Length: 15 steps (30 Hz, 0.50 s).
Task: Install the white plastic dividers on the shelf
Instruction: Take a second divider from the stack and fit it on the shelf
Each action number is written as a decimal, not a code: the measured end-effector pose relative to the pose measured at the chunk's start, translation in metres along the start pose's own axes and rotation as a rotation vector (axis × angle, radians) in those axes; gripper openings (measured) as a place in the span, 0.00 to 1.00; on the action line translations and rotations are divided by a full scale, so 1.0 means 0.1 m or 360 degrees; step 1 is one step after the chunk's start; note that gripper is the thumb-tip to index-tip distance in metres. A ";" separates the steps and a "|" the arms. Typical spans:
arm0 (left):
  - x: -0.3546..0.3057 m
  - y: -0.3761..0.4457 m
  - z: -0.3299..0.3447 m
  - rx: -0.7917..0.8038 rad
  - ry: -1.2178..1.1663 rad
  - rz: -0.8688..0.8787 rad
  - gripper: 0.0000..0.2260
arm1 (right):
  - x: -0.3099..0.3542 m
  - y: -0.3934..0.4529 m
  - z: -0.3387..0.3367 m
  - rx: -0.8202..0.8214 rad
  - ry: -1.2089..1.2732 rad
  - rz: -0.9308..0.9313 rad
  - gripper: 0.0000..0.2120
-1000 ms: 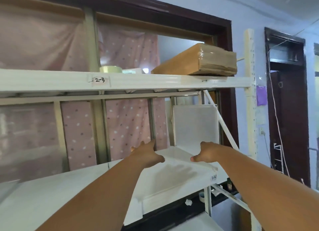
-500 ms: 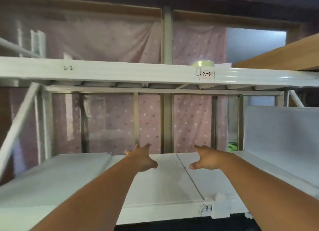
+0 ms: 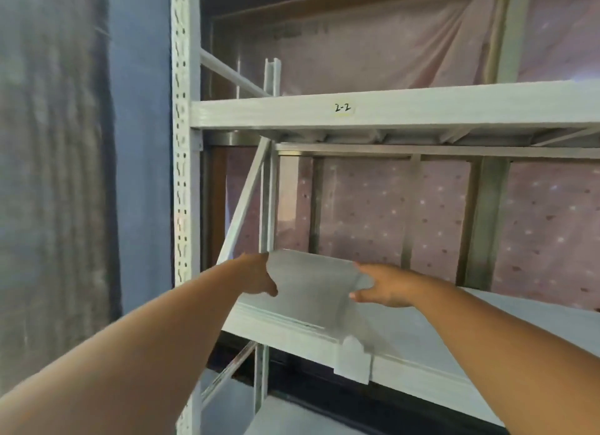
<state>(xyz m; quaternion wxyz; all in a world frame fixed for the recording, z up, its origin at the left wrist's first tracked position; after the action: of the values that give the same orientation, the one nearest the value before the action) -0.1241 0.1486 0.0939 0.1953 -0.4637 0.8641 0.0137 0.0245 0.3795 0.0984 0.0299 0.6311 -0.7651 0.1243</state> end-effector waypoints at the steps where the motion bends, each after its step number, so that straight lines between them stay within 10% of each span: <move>1: 0.17 -0.05 -0.05 -0.0003 -0.0037 -0.0032 0.45 | 0.16 0.08 0.05 0.0028 -0.0015 -0.0050 0.43; 15: 1.46 -0.64 0.07 -0.0109 -0.0355 -0.0240 0.43 | 1.15 0.60 0.70 0.0266 -0.0024 -0.0204 0.51</move>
<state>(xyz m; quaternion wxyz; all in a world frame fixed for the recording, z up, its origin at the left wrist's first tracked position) -0.1427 -0.0027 0.0459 0.2746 -0.5295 0.7987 0.0798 -0.0495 0.2635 0.0450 -0.0207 0.6801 -0.7102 0.1809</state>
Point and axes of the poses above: each hand's wrist, its own y-axis towards the middle knuckle, its own z-axis out of the palm, x = y × z, the point moved 10 cm from there along y, towards the middle knuckle, and after that the axes turned 13 degrees about x, right-handed, at the moved point
